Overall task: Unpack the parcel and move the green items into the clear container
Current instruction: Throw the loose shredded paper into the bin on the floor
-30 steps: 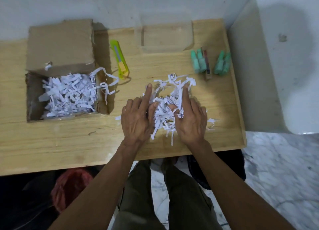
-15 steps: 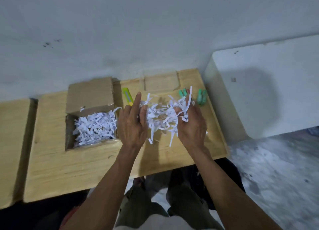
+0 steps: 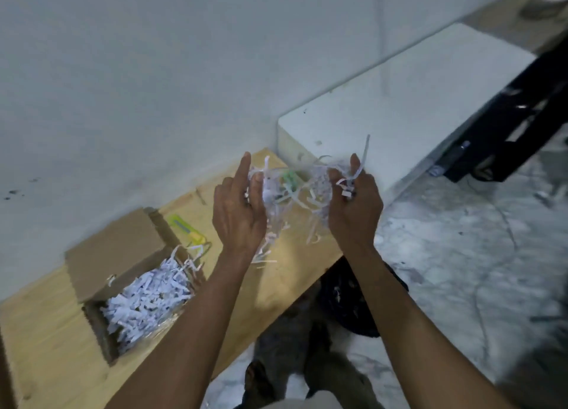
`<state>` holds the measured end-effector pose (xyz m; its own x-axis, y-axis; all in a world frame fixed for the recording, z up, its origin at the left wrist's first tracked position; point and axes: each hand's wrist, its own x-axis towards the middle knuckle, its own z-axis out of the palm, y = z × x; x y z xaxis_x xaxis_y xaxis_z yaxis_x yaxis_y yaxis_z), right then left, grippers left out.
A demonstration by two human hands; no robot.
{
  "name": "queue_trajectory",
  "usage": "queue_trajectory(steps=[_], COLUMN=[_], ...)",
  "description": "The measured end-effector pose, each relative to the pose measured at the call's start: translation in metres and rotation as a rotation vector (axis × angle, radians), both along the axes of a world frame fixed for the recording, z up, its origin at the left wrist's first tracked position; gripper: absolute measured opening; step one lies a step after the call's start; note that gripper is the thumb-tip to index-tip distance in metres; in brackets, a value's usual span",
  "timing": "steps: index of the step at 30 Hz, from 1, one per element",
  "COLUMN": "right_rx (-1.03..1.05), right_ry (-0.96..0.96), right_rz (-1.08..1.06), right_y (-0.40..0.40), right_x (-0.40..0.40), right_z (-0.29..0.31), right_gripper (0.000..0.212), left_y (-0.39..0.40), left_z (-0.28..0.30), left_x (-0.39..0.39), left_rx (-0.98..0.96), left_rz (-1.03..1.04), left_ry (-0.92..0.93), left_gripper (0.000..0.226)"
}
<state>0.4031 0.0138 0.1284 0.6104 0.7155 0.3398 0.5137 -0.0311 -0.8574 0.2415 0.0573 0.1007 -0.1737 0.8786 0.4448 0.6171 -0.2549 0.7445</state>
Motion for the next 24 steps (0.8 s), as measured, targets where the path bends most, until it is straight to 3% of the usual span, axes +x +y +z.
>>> queue_trajectory(steps=[3, 8, 13, 17, 24], right_rx=[-0.028, -0.077, -0.183, -0.297, -0.457], right_ry=[0.053, 0.072, 0.209, 0.268, 0.351], right_rz=[-0.163, -0.346, -0.407, -0.421, -0.389], right_y=[-0.032, -0.087, -0.121, -0.137, -0.137], right_x=[0.032, 0.084, 0.131, 0.172, 0.248], right_z=[0.001, -0.011, -0.037, -0.077, -0.189], right_gripper=[0.047, 0.047, 0.03, 0.033, 0.033], left_y=[-0.011, -0.048, -0.085, -0.103, -0.106], left_z=[0.002, -0.006, -0.032, -0.067, -0.181], left_x=[0.048, 0.127, 0.192, 0.238, 0.312], left_rx=[0.037, -0.096, -0.191, -0.267, -0.454], left_rz=[-0.155, -0.365, -0.496, -0.506, -0.424], left_ry=[-0.008, -0.054, 0.017, 0.082, 0.152], left_gripper=[0.046, 0.048, 0.053, 0.043, 0.05])
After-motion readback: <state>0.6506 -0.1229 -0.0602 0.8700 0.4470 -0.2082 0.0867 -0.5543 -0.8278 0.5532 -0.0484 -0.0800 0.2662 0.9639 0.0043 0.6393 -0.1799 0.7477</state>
